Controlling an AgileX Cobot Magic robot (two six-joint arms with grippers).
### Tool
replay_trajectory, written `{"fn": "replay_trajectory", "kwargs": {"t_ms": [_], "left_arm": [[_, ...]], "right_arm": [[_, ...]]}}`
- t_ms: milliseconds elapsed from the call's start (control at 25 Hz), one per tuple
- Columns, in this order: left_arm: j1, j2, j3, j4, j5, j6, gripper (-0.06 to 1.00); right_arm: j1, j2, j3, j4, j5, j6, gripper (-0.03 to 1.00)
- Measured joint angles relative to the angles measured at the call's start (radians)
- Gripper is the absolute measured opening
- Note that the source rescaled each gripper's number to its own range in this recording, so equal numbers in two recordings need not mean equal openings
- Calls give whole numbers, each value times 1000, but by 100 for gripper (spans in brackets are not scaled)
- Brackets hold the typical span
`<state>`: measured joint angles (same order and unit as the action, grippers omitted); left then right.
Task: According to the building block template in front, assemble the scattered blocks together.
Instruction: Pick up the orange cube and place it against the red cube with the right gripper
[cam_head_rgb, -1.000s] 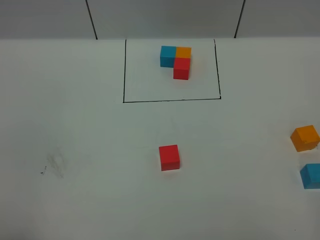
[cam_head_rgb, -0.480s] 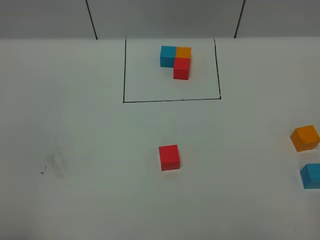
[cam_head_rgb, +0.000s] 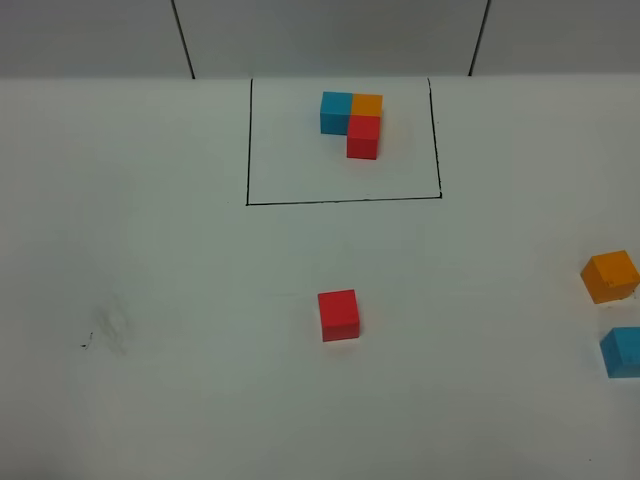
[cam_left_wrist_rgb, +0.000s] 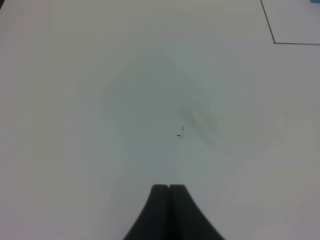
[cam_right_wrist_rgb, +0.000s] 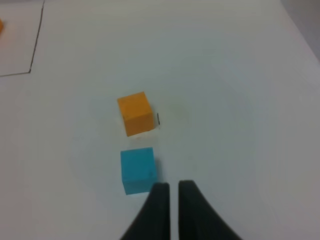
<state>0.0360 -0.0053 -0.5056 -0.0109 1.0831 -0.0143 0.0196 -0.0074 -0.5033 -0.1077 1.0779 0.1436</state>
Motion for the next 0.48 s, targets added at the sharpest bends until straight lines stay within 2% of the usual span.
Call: {"fn": "replay_trajectory", "kwargs": {"t_ms": [480], "left_arm": [[0,0,0,0,0,0,0]], "right_arm": [[0,0,0,0,0,0,1]]}}
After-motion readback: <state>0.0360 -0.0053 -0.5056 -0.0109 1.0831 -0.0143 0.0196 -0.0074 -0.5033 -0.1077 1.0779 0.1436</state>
